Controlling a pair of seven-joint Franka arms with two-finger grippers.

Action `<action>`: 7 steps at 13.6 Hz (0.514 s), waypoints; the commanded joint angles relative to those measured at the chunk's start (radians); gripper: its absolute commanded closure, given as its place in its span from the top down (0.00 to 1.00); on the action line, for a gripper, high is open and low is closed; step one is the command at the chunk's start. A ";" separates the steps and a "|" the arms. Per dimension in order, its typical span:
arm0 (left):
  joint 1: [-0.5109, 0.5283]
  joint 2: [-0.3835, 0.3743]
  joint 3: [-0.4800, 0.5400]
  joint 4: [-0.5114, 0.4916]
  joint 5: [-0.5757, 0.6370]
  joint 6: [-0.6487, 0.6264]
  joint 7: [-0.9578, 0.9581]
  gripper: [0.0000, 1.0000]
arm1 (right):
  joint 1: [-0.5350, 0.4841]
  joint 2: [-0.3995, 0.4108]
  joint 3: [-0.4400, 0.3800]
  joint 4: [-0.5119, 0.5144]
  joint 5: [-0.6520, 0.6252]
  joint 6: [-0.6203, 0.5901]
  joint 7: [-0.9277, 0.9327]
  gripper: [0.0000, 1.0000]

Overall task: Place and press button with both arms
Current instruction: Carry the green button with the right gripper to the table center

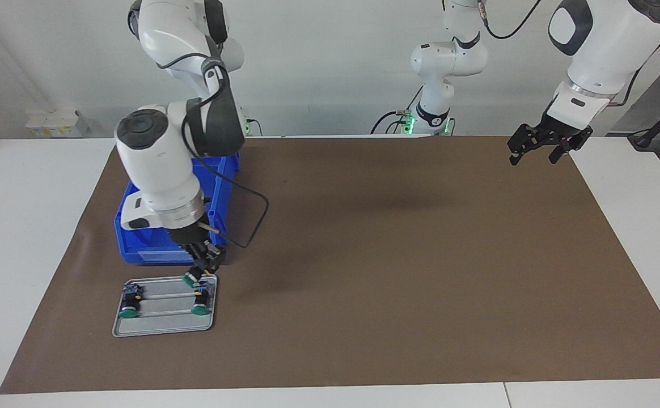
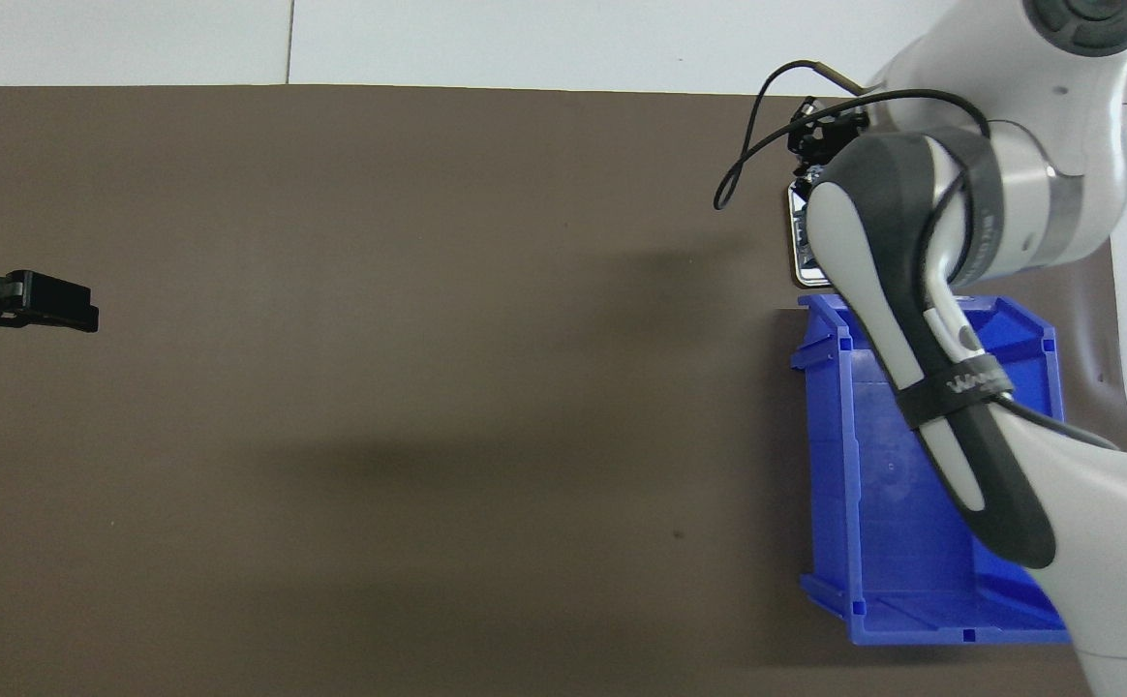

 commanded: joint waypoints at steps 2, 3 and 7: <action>0.009 -0.018 -0.001 -0.014 0.015 -0.011 0.006 1.00 | 0.167 0.021 0.001 0.023 -0.026 0.002 0.460 0.00; 0.011 -0.017 0.001 -0.014 0.015 -0.011 0.006 1.00 | 0.206 0.031 0.001 0.023 -0.032 0.026 0.586 0.00; 0.011 -0.018 0.008 -0.016 0.015 -0.013 0.007 1.00 | 0.363 0.128 -0.003 0.026 -0.075 0.115 0.925 0.00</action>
